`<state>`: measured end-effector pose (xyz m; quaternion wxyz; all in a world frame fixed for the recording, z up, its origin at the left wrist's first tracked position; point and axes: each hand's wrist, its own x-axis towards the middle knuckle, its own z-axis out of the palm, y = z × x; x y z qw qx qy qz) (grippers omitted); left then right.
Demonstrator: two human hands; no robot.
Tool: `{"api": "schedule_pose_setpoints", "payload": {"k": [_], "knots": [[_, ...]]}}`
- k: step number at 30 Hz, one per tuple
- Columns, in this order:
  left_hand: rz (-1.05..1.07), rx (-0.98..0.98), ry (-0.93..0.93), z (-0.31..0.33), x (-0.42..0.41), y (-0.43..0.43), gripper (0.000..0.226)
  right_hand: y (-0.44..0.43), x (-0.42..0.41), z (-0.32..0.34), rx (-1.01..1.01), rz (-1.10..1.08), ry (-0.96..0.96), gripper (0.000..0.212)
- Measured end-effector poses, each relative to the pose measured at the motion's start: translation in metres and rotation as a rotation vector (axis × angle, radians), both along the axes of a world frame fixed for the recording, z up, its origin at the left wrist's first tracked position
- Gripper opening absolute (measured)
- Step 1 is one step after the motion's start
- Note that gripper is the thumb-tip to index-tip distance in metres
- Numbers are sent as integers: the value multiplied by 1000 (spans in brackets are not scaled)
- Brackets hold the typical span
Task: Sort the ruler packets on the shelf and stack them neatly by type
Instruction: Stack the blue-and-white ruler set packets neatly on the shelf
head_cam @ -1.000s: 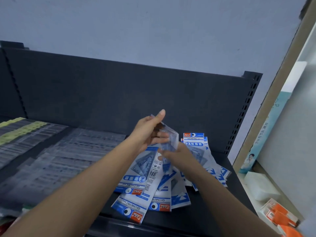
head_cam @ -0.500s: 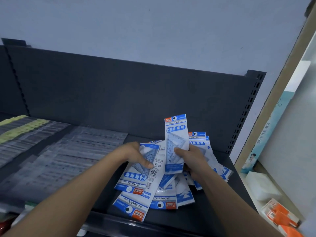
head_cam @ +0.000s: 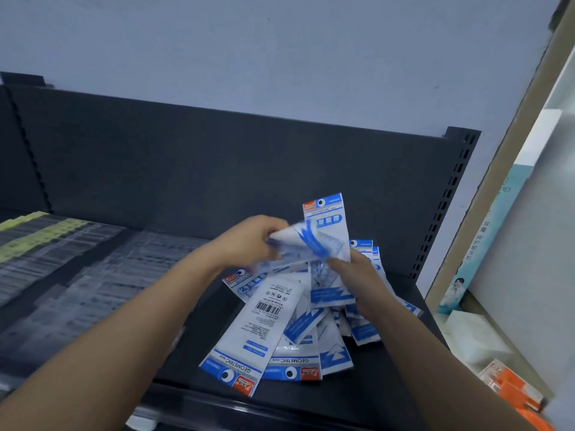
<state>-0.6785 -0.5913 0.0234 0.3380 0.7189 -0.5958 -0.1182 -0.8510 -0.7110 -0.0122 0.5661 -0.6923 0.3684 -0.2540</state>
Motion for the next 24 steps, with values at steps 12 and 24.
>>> {"api": "schedule_pose_setpoints", "payload": {"k": [12, 24], "knots": [[255, -142, -629, -19, -38, -25, 74, -7, -5, 2, 297, 239, -100, 59], [70, -9, -169, -41, -42, -36, 51, -31, -22, -8, 110, -60, -40, 23]]}}
